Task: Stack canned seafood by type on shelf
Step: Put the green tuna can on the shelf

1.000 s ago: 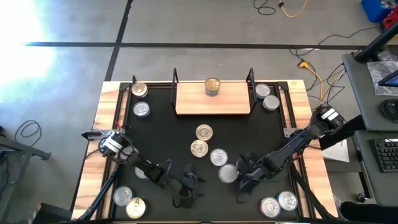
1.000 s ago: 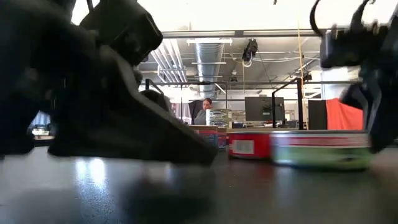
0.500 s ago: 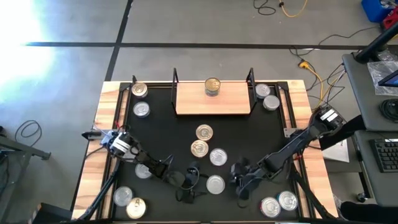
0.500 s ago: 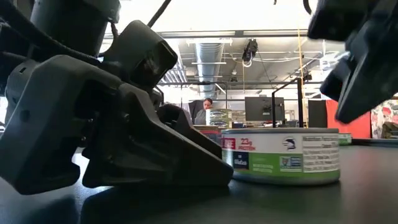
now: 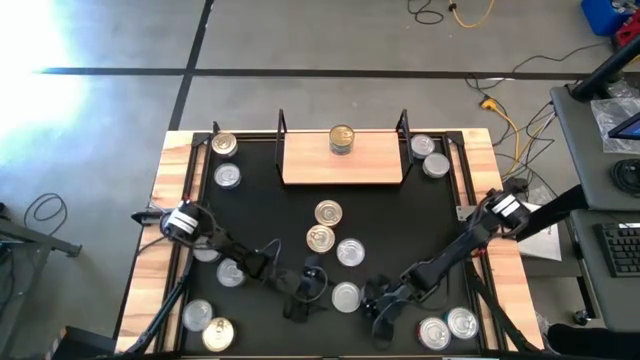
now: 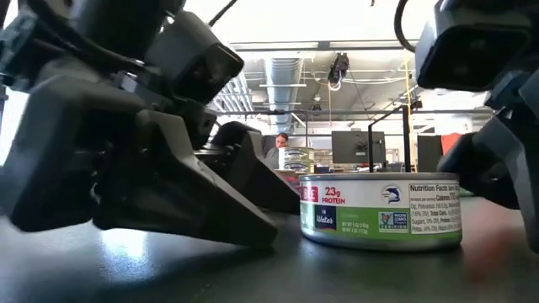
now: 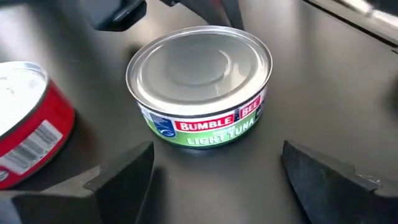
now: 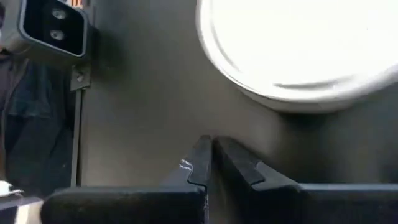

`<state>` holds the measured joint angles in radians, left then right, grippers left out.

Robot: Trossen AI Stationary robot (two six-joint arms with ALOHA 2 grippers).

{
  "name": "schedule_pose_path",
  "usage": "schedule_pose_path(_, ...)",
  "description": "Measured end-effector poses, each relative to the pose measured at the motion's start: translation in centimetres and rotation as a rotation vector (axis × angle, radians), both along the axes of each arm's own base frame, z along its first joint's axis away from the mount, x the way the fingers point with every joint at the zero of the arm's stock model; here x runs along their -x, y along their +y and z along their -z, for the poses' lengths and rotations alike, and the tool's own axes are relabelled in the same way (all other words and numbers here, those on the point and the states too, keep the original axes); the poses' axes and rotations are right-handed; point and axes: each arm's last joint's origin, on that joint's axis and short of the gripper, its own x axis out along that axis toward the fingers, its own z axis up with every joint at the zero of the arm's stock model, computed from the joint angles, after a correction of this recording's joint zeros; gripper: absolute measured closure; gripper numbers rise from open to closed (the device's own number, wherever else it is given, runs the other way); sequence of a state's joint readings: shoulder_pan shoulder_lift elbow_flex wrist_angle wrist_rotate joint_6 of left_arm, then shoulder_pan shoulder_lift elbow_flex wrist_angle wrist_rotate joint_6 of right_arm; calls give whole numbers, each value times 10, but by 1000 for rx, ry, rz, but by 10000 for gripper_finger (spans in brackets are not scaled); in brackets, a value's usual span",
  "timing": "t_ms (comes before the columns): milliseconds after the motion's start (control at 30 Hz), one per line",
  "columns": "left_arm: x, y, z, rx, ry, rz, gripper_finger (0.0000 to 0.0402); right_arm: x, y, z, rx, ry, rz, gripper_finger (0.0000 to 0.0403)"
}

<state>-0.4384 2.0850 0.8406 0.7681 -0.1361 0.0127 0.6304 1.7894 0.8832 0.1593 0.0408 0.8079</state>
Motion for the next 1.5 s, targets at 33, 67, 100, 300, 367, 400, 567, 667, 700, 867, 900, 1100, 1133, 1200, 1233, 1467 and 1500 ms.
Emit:
schedule_pose_path(33,-2,4,0,3,2,21,63,-2,1,-2,10,-16,-7,385)
schedule_pose_path(67,-3,7,0,6,4,39,63,-3,2,-4,16,-31,-13,385)
schedule_pose_path(100,-5,10,-1,7,4,52,63,-5,3,-6,25,-46,-18,385)
schedule_pose_path(300,-13,14,-3,-23,-22,83,63,-8,-1,-7,105,-83,13,385)
schedule_pose_path(367,-16,13,-5,-20,-32,92,63,-8,-5,-5,142,-61,34,385)
schedule_pose_path(400,-17,13,-6,-24,-35,93,63,-8,-7,-4,155,-51,41,385)
schedule_pose_path(567,-24,16,-10,-34,-28,81,56,-9,-15,-2,195,-24,62,385)
schedule_pose_path(667,-26,19,-10,-28,-27,88,49,-11,-19,-2,209,-20,60,385)
schedule_pose_path(700,-26,19,-10,-26,-27,91,47,-11,-21,-2,213,-15,62,385)
schedule_pose_path(867,-26,19,-9,-17,-1,104,35,-10,-24,-1,232,13,66,385)
schedule_pose_path(900,-25,19,-9,-13,5,104,32,-10,-24,-2,233,14,66,385)
schedule_pose_path(1100,-29,27,-9,3,4,99,18,-8,-27,-5,242,16,73,385)
schedule_pose_path(1133,-29,28,-9,1,3,97,16,-8,-27,-6,245,14,77,385)
schedule_pose_path(1200,-30,32,-9,-12,-2,95,15,-8,-28,-7,252,13,83,385)
schedule_pose_path(1233,-31,34,-9,-24,-5,96,14,-7,-29,-8,256,17,84,385)
schedule_pose_path(1467,-31,47,-16,-137,37,79,14,-1,-33,-7,242,118,150,385)
schedule_pose_path(1500,-30,48,-19,-144,46,77,14,-1,-33,-7,239,125,153,385)
